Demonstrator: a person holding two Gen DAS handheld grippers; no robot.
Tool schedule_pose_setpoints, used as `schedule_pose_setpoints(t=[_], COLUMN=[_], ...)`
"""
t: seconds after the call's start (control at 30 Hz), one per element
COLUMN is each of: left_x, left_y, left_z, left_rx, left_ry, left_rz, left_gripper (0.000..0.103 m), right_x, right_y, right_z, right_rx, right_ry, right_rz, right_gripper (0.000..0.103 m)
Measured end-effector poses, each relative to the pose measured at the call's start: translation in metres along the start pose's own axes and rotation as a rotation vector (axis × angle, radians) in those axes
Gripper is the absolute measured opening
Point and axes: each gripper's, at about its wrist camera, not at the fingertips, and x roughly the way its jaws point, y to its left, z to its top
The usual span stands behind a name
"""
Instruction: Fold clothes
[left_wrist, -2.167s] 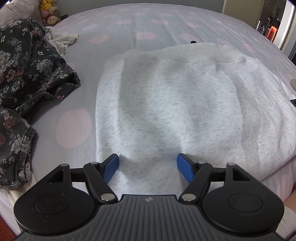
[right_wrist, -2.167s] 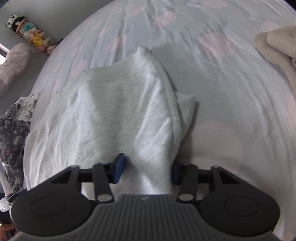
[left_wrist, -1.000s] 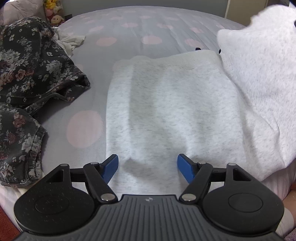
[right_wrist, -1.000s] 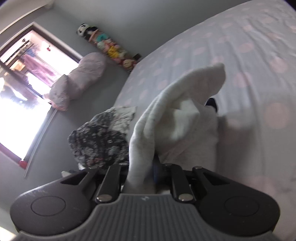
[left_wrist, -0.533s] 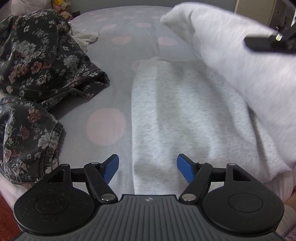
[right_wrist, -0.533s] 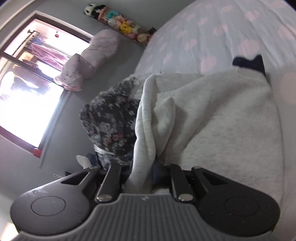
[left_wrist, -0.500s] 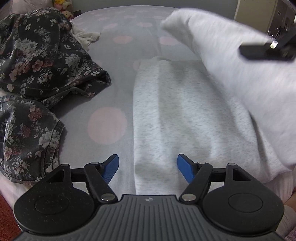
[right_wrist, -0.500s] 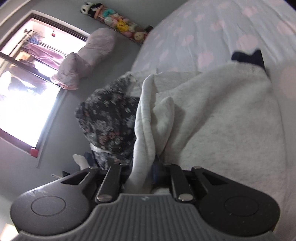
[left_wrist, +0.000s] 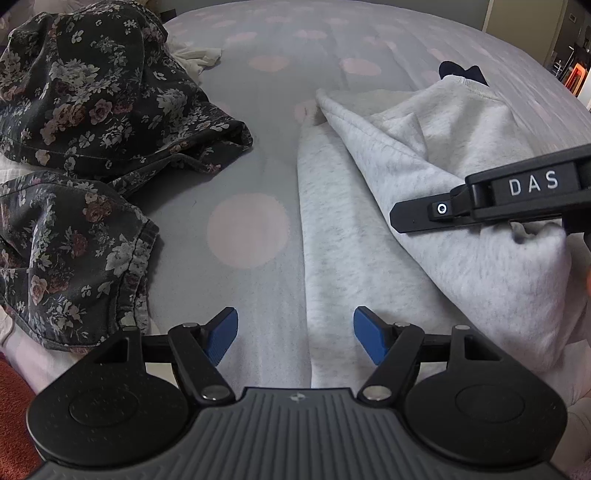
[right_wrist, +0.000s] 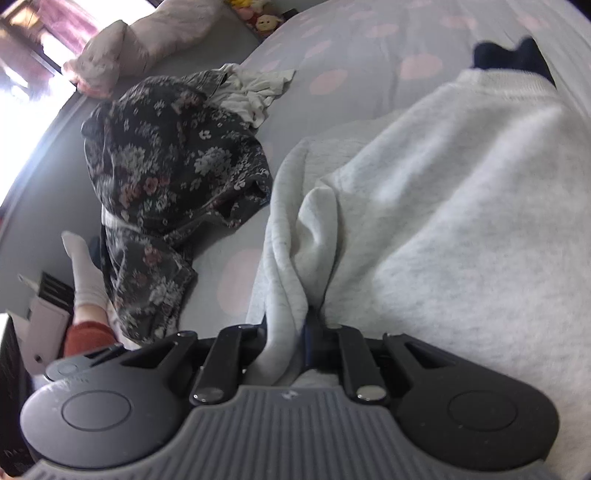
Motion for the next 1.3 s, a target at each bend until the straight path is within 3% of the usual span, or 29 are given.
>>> schedule_pose_setpoints(t=[0.13, 0.27, 0.33, 0.47, 0.53, 0.67, 0.83, 0.93, 1.07, 1.13, 1.17, 1.23, 1.27, 1.3], left_x=[-0.008, -0.022, -0.030, -0.048, -0.057, -0.070, -0.065, -0.058, -0.046, -0.038, -0.033, -0.024, -0.019, -0.015], left_y=[0.000, 0.003, 0.006, 0.012, 0.013, 0.010, -0.006, -0.016, -0.023, -0.027, -0.029, -0.031, -0.030, -0.030], left_z=[0.000, 0.001, 0.002, 0.002, 0.003, 0.008, 0.009, 0.007, 0.004, 0.004, 0.003, 0.002, 0.001, -0.001], left_rx=[0.006, -0.002, -0.014, -0.048, -0.064, -0.099, -0.115, -0.100, -0.086, -0.077, -0.076, -0.075, -0.078, -0.081], left_ry=[-0.010, -0.035, -0.047, -0.081, -0.103, -0.141, -0.134, -0.118, -0.091, -0.077, -0.067, -0.045, -0.035, -0.025], left_rz=[0.008, 0.017, 0.027, 0.036, 0.038, -0.043, -0.194, -0.215, -0.239, -0.251, -0.256, -0.267, -0.270, -0.273], left_gripper=[0.069, 0.064, 0.063, 0.063, 0.063, 0.063, 0.063, 0.063, 0.063, 0.063, 0.061, 0.043, 0.038, 0.027], right_x=[-0.014, -0.045, -0.064, -0.097, -0.109, -0.114, -0.081, -0.047, -0.031, -0.032, -0.033, -0.036, -0.037, -0.039], right_y=[0.009, 0.010, 0.008, -0.002, -0.008, -0.013, -0.012, -0.010, 0.001, -0.002, -0.005, -0.008, -0.008, -0.007], right_z=[0.001, -0.001, -0.005, -0.018, -0.026, -0.041, -0.062, -0.081, -0.095, -0.093, -0.092, -0.091, -0.091, -0.091], right_rx=[-0.055, -0.058, -0.074, -0.120, -0.143, -0.185, -0.187, -0.156, -0.238, -0.220, -0.205, -0.194, -0.199, -0.205], right_ry=[-0.023, -0.095, -0.145, -0.208, -0.222, -0.201, -0.083, -0.003, -0.001, 0.001, 0.001, -0.003, -0.005, -0.006], right_rz=[0.024, 0.112, 0.092, 0.034, 0.010, -0.023, 0.010, 0.032, -0.003, 0.012, 0.024, 0.040, 0.043, 0.045], right_gripper=[0.041, 0.046, 0.049, 0.048, 0.043, 0.036, 0.030, 0.025, 0.025, 0.025, 0.025, 0.025, 0.025, 0.025])
